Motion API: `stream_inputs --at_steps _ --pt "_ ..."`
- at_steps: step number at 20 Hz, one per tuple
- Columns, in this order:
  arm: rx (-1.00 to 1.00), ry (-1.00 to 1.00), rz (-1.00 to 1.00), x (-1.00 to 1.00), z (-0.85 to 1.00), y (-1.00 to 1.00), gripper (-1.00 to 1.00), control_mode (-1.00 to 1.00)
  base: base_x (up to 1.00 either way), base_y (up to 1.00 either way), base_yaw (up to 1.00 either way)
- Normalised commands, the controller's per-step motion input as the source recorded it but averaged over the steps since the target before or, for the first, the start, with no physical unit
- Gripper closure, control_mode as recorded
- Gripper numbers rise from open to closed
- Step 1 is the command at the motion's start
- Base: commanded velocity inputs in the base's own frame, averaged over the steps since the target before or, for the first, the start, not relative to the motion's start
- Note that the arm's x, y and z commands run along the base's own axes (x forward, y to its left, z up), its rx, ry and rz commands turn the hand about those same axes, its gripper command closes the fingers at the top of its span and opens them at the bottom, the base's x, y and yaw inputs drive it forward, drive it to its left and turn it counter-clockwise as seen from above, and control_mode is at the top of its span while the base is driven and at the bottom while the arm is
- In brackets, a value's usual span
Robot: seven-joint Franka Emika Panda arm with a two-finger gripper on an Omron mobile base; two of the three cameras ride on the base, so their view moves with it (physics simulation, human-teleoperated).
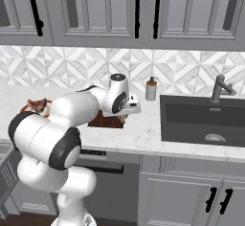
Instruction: Pick up the knife from the drawer and place it on the cutting board. Then place the meat from the plate to the cutting board.
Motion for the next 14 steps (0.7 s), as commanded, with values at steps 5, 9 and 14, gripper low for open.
stream_inputs --at_steps 5,9,14 --pt "0.01 0.00 -0.15 0.46 -0.32 0.32 1.00 -1.00 0.00 0.00 0.00" --pt "0.01 0.00 -0.14 0.56 -0.32 0.19 1.00 -1.00 0.00 0.00 0.00" --pt "0.00 0.00 -0.08 0.56 -0.26 0.35 1.00 -1.00 0.00 0.00 0.00"
